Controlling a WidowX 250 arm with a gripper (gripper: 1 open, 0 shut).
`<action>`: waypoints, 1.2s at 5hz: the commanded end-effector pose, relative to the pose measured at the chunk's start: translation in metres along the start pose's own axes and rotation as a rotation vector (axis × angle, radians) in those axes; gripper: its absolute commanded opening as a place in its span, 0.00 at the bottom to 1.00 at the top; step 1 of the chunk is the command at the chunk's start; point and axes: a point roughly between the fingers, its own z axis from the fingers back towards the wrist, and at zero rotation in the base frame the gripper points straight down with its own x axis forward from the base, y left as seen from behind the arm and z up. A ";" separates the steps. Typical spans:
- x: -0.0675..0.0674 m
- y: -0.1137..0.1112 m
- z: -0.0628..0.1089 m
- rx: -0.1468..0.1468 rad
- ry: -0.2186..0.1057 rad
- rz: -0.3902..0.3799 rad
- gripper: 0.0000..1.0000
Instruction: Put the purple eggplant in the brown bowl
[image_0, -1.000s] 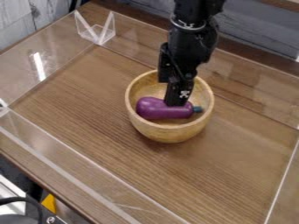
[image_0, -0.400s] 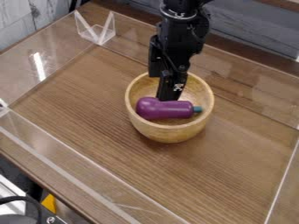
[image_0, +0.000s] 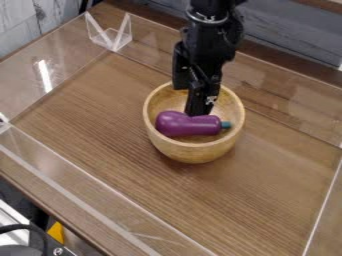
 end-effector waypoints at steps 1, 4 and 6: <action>0.006 0.006 0.011 0.038 -0.056 -0.028 1.00; 0.018 -0.012 0.009 0.034 -0.085 -0.015 1.00; 0.034 -0.020 0.019 0.037 -0.108 -0.089 1.00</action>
